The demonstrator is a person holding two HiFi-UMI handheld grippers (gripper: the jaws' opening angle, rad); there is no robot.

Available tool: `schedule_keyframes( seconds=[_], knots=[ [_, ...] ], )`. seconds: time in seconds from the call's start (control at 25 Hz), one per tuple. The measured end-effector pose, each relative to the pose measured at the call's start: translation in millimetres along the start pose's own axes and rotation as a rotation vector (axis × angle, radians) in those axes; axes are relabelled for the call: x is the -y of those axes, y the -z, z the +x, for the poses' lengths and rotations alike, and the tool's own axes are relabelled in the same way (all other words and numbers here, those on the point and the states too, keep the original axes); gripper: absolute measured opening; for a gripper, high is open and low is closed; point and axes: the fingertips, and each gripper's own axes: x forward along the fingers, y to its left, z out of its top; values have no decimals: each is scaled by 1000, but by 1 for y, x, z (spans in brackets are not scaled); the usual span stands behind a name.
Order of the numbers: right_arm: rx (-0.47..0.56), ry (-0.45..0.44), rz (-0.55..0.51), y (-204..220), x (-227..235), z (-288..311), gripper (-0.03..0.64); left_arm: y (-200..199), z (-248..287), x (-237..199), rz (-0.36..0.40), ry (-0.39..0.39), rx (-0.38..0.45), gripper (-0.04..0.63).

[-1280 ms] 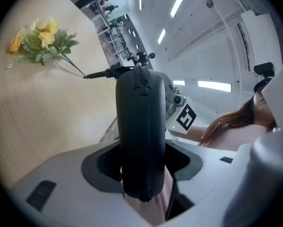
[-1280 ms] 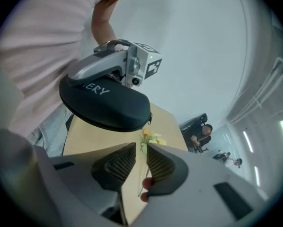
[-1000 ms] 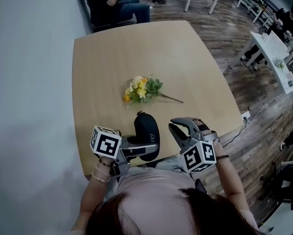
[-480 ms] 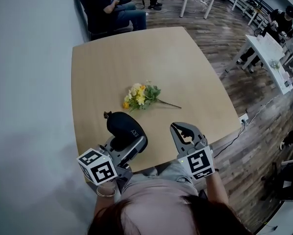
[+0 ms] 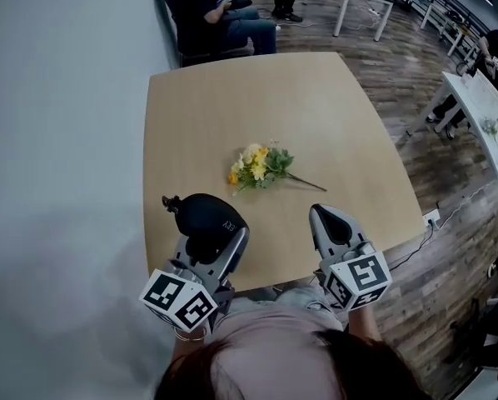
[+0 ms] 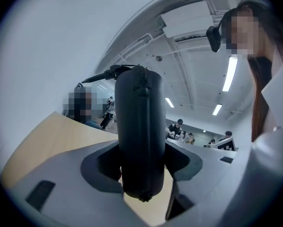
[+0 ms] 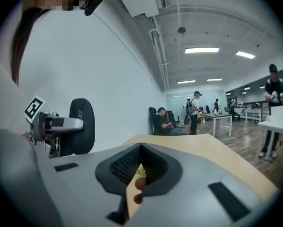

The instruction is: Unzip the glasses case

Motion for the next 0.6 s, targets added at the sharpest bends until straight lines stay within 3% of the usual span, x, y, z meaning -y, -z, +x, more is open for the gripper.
schedule_keyframes(
  seconds=[0.36, 0.6],
  knots=[
    [23, -46, 27, -9, 12, -44, 15, -3, -3, 41, -29, -90, 60, 247],
    [24, -41, 25, -4, 37, -76, 15, 16, 10, 88, -80, -64, 64, 247]
  ],
)
